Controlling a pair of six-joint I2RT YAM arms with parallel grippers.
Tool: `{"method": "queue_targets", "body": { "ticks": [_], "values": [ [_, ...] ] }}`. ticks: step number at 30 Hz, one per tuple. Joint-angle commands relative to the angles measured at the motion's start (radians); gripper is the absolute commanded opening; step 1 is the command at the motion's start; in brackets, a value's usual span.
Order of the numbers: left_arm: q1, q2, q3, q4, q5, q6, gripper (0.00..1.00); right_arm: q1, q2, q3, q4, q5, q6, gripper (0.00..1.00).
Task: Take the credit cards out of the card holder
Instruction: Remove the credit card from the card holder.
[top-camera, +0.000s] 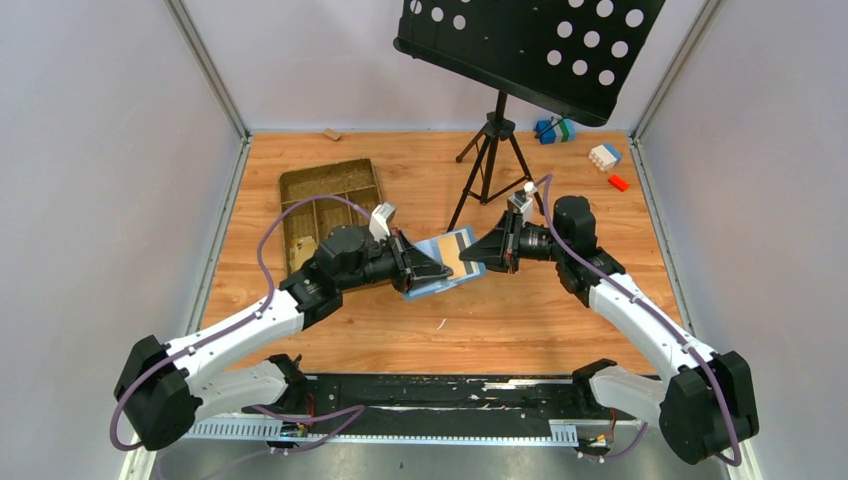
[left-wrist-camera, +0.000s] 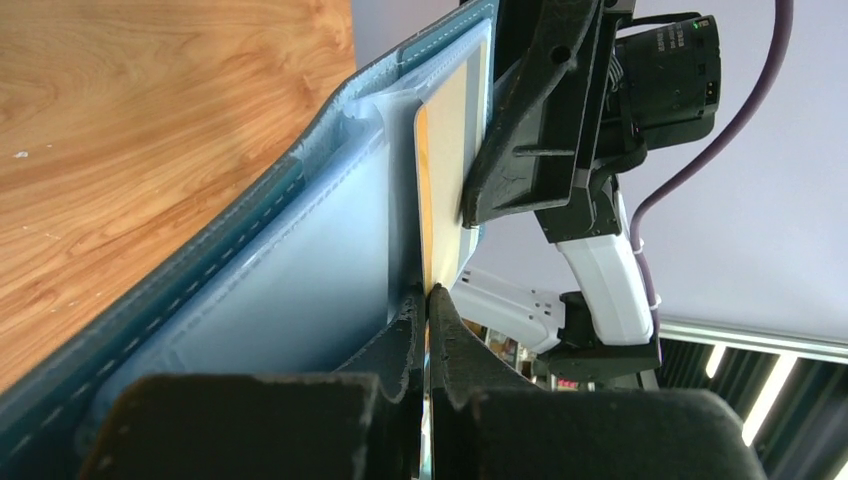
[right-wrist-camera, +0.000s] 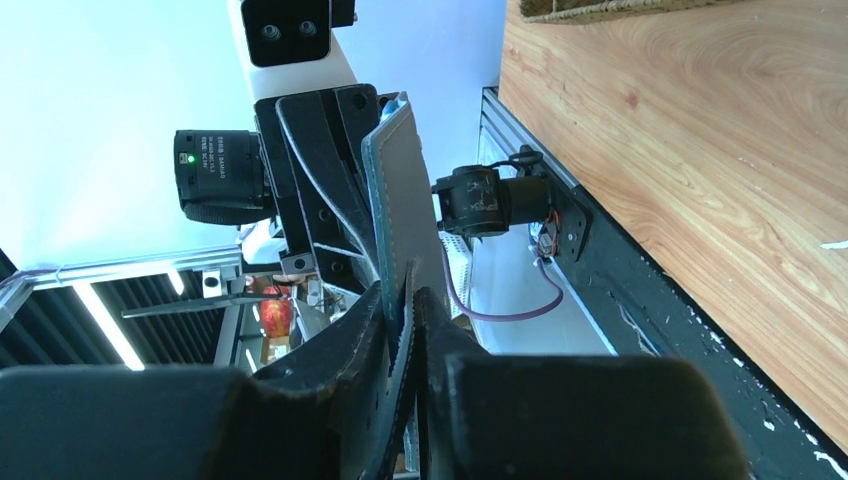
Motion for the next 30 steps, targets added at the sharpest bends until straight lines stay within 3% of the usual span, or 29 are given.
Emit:
{"method": "queue_targets", "body": {
  "ticks": [1,5,8,13,17,27,30],
  "values": [
    [0.015,-0.064,-0.055,-0.026,-0.024,0.012,0.00,-0.010,-0.022,0.017,0.077,-0.027,0.040,0.15],
    [0.025,-0.105,-0.081,-0.008,-0.024,0.005,0.00,-0.011,-0.020,0.000,0.115,-0.025,0.068,0.14],
    [0.025,-0.105,-0.078,-0.001,-0.011,0.012,0.00,-0.010,-0.023,-0.012,0.134,-0.022,0.089,0.00],
    [0.025,-0.103,-0.076,0.022,-0.001,0.011,0.00,-0.009,-0.030,-0.015,0.123,-0.015,0.091,0.00],
    [0.025,-0.095,-0.075,0.057,0.009,0.006,0.09,-0.008,-0.038,-0.017,0.125,-0.015,0.100,0.00],
    [0.025,-0.068,-0.088,0.208,0.023,-0.037,0.12,0.007,-0.045,-0.022,0.128,-0.024,0.112,0.00],
    [0.025,-0.071,-0.087,0.222,0.025,-0.039,0.22,0.007,-0.039,-0.027,0.129,-0.024,0.115,0.00]
  ]
}}
